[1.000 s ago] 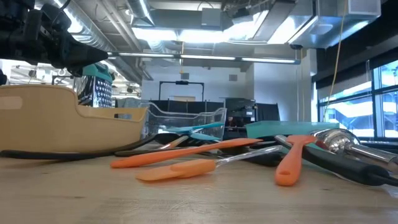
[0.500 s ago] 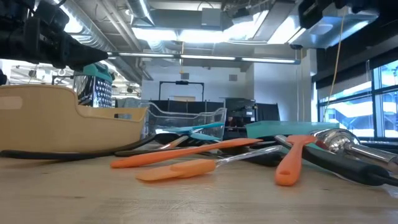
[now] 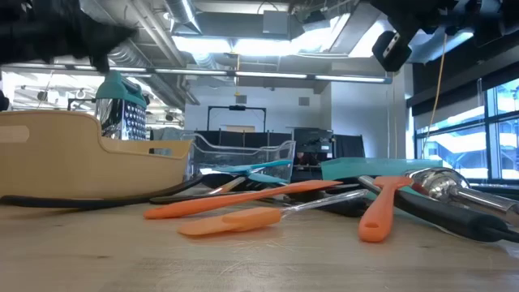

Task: Pick & Place Kitchen Items
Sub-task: Put the orange spatula into the green bin

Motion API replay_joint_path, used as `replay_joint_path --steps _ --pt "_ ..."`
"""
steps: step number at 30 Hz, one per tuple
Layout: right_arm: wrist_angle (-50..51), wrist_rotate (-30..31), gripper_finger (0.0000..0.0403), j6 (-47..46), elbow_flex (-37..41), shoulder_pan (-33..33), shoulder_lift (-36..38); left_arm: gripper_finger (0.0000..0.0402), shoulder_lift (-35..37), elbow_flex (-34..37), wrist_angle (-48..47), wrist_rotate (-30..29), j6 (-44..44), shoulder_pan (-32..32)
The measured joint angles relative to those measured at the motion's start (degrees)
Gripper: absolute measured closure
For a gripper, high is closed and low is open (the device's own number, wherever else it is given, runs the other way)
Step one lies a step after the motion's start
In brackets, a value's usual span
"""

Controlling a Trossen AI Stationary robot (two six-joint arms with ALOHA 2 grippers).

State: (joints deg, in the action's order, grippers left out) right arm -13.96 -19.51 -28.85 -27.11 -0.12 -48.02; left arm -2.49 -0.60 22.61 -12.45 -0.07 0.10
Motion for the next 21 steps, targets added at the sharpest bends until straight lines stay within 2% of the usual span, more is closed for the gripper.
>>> replay_joint_path --steps 2,4,7,9,12,17,21 --pt "0.3 -0.5 0.0395 -0.3 0.0 -0.4 -1.0 0.0392 -0.2 -0.1 13.3 0.4 -1.9 0.0" --pt "0.4 -0.7 0.0395 0.7 0.0 -1.0 -2.0 0.0393 -0.3 -0.1 25.0 3.4 -2.2 0.0" --pt "0.4 -2.4 0.0395 3.4 0.0 -2.6 -4.1 0.0393 -0.4 -1.6 34.8 10.0 -1.0 -0.1" --pt "0.1 -3.5 0.0395 4.7 0.0 -4.5 -5.9 0.0393 -0.6 -3.0 35.5 12.1 1.3 -0.1" --pt "0.4 -3.6 0.0395 6.8 -0.9 -8.2 -9.1 0.0393 -3.2 -4.7 33.0 12.0 4.9 -0.1" --pt "2.0 -2.8 0.0395 7.2 -5.6 -15.1 -16.4 0.0393 -10.4 -7.6 32.5 13.1 3.5 -0.1" --pt "12.9 3.8 0.0395 7.6 -14.2 -19.6 -23.2 0.0393 -16.7 -10.6 32.8 15.5 0.9 -0.1"
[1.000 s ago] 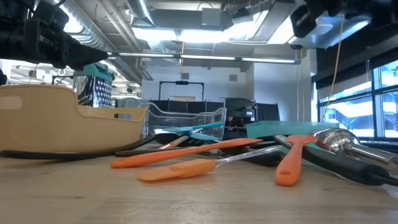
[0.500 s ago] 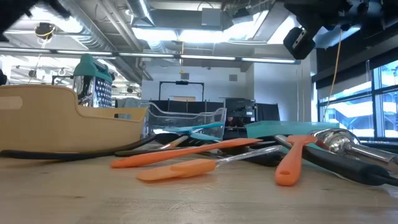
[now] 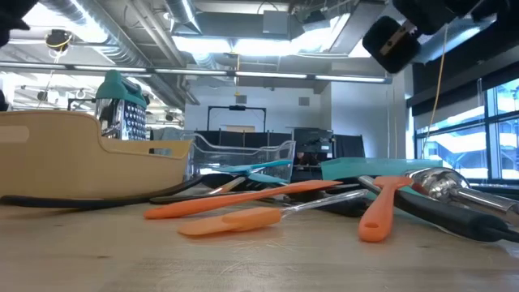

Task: Pick & Place Kitchen Items
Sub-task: Put the orange spatula into the green bin

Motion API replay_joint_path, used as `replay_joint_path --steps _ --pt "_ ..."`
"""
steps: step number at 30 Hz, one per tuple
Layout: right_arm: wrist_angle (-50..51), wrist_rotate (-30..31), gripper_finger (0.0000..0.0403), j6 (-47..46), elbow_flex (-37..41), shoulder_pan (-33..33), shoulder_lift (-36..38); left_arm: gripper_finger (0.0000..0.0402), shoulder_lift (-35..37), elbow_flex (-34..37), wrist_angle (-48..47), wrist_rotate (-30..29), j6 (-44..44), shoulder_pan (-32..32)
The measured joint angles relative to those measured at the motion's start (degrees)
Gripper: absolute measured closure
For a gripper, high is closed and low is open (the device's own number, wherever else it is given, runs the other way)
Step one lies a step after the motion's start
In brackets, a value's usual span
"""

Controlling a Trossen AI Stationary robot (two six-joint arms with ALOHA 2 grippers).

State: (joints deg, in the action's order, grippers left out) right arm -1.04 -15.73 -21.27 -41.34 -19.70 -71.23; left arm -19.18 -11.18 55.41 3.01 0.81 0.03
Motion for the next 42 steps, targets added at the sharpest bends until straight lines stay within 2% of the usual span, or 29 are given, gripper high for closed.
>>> replay_joint_path --steps 4,7,11,15,19,23,27,31,35,42 --pt "18.7 8.6 0.0395 2.2 -11.1 -2.8 -6.9 0.0393 -5.2 -2.0 -0.3 0.0 0.0 0.0" --pt "28.6 12.8 0.0395 3.9 -17.8 -4.0 -11.5 0.0393 -8.1 -3.0 -0.2 0.0 2.6 0.0" --pt "35.1 15.5 0.0395 6.7 -23.5 -4.6 -17.0 0.0393 -10.6 -3.9 -0.2 -0.3 1.1 0.0" --pt "42.0 15.6 0.0389 6.8 -27.2 -4.7 -23.4 0.0394 -11.3 -3.9 -0.1 -3.8 0.5 0.1" --pt "51.5 18.1 0.0360 7.4 -30.8 -4.7 -30.5 0.0394 -11.4 -3.9 -1.1 -7.2 0.4 0.1" --pt "59.6 22.8 0.0310 10.2 -35.4 -5.3 -36.0 0.0394 -11.4 -3.9 -2.0 -9.4 0.0 0.1" --pt "60.8 24.6 0.0258 14.6 -40.8 -6.7 -38.6 0.0393 -11.4 -3.9 -2.1 -9.5 -0.1 0.1" --pt "58.6 24.9 0.0226 20.8 -44.8 -8.1 -38.9 0.0393 -11.4 -3.9 -3.0 -9.5 -1.0 0.1" --pt "56.1 27.8 0.0214 26.5 -45.3 -8.9 -38.9 0.0394 -11.4 -3.9 -3.3 -9.5 -1.8 0.1" --pt "55.6 27.6 0.0212 27.4 -43.7 -7.6 -40.7 0.0394 -11.4 -3.9 -4.1 -9.5 -3.2 0.1"
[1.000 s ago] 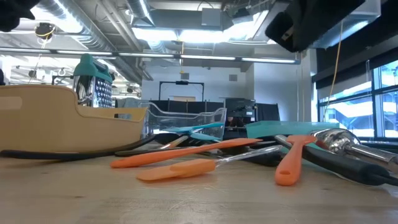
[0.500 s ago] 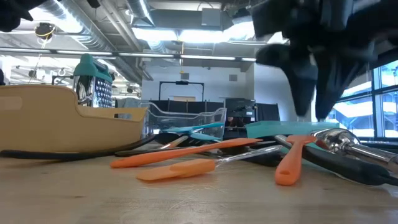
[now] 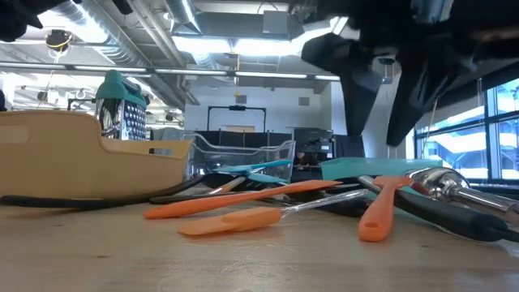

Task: Pick & Place Kitchen Items
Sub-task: Put the orange spatula into the green bin

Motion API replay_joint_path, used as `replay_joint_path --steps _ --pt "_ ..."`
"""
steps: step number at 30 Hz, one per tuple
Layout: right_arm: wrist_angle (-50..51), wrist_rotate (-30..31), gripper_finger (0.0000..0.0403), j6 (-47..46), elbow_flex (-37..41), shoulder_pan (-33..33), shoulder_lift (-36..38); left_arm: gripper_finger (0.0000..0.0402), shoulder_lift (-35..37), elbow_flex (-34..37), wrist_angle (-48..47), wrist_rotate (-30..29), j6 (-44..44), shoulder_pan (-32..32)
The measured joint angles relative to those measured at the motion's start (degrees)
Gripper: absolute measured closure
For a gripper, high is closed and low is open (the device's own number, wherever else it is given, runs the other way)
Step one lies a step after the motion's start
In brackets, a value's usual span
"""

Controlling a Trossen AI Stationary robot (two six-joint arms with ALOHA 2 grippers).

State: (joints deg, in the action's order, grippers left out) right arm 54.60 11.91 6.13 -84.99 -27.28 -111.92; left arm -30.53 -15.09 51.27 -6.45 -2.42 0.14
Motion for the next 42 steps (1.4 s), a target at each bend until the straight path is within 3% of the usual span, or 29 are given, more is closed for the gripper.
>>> replay_joint_path --steps 9,27,31,38,42 --pt "0.4 -1.6 0.0212 2.5 1.3 1.4 -3.8 0.0394 0.0 0.0 -0.1 0.1 0.0 0.0" --pt "1.1 1.3 0.0216 1.9 1.3 2.1 -8.2 0.0394 0.0 0.0 -0.3 1.6 -0.9 0.0" --pt "2.5 4.9 0.0254 -1.8 1.3 2.1 -8.2 0.0394 0.0 0.0 -0.3 1.6 -0.9 0.0" --pt "4.4 3.9 0.0378 -5.5 1.3 2.0 -8.0 0.0394 0.0 0.0 -0.3 1.6 -0.9 0.0" --pt "5.0 2.9 0.0387 -7.8 1.1 1.7 -8.0 0.0394 0.0 0.0 -0.3 1.6 -0.9 0.0"
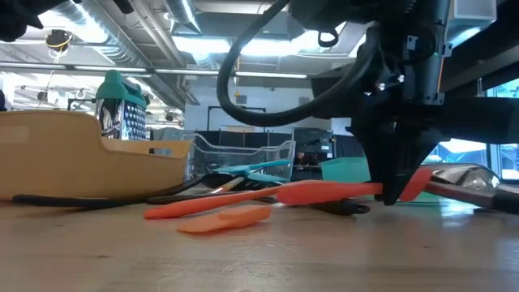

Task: Pick & Place Kitchen Items
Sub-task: Put the orange spatula into the green bin

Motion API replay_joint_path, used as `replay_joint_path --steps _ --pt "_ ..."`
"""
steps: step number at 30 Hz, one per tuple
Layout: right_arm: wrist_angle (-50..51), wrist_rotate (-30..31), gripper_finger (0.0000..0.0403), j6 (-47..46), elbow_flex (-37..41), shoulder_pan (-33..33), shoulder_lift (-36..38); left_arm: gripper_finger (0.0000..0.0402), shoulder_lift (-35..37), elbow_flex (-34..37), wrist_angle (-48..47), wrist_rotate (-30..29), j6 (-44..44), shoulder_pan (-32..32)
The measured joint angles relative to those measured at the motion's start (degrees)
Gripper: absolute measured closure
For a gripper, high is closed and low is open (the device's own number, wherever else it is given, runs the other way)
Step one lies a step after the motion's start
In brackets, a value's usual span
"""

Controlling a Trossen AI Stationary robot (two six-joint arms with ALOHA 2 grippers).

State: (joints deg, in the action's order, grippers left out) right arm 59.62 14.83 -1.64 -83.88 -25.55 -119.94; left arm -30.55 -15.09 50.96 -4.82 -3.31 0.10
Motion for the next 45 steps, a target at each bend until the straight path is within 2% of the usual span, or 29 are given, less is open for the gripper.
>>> replay_joint_path --steps 7,14,18,21,23,26,32,38,42,45 --pt "7.1 -0.5 0.0386 -6.9 -5.4 -0.4 -0.1 0.0394 0.0 0.0 0.0 0.0 0.0 0.0" --pt "18.4 0.2 0.0386 -11.9 -18.1 -0.5 -0.1 0.0394 0.0 0.0 -0.2 0.0 -0.1 0.0" --pt "24.5 4.8 0.0387 -16.4 -27.3 -0.5 -0.1 0.0394 0.0 0.0 -0.2 0.0 -0.5 0.0" --pt "30.3 10.3 0.0386 -20.6 -34.8 0.0 -0.1 0.0394 0.0 0.0 -0.2 0.0 -0.8 0.0" --pt "30.2 14.2 0.0384 -22.6 -38.9 0.9 0.2 0.0394 0.0 0.0 -0.2 0.0 -1.6 0.0" --pt "30.7 16.7 0.0381 -26.9 -43.7 3.2 2.0 0.0394 0.0 0.0 -0.2 0.4 -2.1 0.0" --pt "30.4 19.8 0.0380 -32.7 -49.8 13.1 6.8 0.0394 0.0 0.0 -0.5 1.4 -2.1 0.0" --pt "30.4 17.8 0.0379 -34.4 -50.4 27.9 11.3 0.0394 0.0 0.0 -0.7 1.5 -2.1 0.0" --pt "30.4 9.2 0.0379 -37.8 -50.4 39.6 12.2 0.0394 0.0 0.0 -1.1 2.4 -2.2 0.0" --pt "30.4 -0.9 0.0379 -39.2 -49.1 47.5 12.2 0.0394 0.0 0.0 -1.1 3.0 -3.6 0.0"
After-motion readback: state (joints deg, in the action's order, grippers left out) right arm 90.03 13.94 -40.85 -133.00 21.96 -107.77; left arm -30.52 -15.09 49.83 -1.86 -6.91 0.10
